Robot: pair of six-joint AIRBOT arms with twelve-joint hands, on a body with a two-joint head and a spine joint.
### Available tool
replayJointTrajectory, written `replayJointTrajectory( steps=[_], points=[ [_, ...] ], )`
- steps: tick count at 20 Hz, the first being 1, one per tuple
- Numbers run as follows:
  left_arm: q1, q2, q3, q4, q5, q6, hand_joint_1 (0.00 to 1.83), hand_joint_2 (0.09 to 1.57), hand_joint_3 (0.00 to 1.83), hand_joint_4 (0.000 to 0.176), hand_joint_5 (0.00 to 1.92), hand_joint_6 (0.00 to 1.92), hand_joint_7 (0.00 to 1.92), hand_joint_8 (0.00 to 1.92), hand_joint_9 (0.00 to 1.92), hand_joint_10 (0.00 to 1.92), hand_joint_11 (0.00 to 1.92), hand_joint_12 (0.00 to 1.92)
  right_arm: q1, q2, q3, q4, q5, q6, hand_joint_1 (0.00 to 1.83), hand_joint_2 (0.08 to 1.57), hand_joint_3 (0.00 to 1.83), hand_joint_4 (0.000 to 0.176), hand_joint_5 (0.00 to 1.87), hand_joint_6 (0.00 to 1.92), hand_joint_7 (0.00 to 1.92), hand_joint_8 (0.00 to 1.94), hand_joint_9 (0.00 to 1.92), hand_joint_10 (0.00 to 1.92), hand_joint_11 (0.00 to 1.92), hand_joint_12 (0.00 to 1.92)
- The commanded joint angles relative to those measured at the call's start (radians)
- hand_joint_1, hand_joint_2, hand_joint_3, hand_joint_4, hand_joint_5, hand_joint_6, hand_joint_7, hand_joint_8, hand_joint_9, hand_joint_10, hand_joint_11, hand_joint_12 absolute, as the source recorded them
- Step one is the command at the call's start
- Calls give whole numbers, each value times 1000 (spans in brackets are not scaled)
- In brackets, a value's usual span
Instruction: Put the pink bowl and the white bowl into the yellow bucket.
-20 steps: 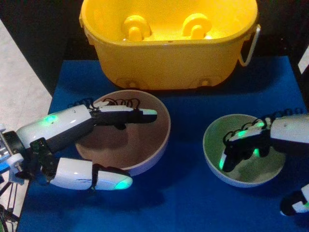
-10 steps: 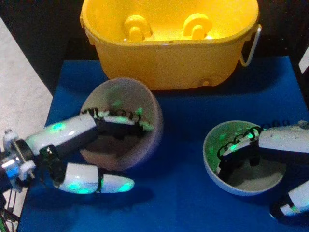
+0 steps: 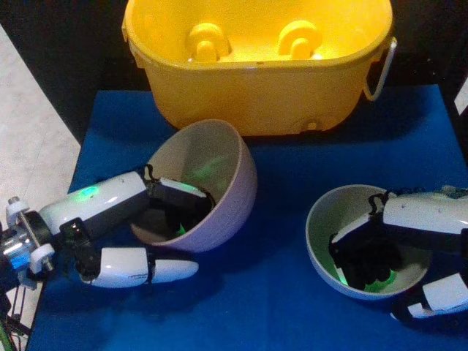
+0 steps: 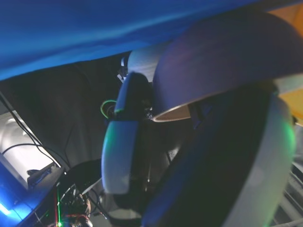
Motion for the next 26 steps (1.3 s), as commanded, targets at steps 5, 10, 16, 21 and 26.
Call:
replayJointTrajectory(
  steps=[5,10,16,21,26],
  points=[
    [0,12,-16,-4,-126,-35,1328,1236,1,0,705,1262,817,1418,626,1565,350,1661,3,50,-33,43,108,6,1478,1235,0,0,699,1320,650,1446,642,1465,577,1748],
    [-2,90,-66,-4,-181,-38,1336,1237,2,0,702,1209,787,1444,645,1590,472,1701,33,128,-74,68,168,6,1487,1183,0,0,797,1181,758,1280,789,1339,723,1660],
    [-1,176,-117,-16,-243,-36,1156,1275,5,0,672,1314,724,1576,574,1516,417,1765,91,181,-97,68,184,6,1482,1209,1,0,689,1359,680,1361,728,1351,662,1676],
    [-1,229,-141,-20,-290,-35,1320,1260,0,0,670,1299,735,1485,607,1634,451,1678,166,201,-103,68,195,5,1481,1203,0,0,704,1377,698,1310,751,1310,671,1676],
    [-10,275,-154,-34,-337,-16,1336,1241,0,0,688,1240,787,1432,643,1585,520,1607,243,213,-103,66,196,-44,1495,1132,0,0,815,1203,846,1149,903,1142,874,1462]
  ],
)
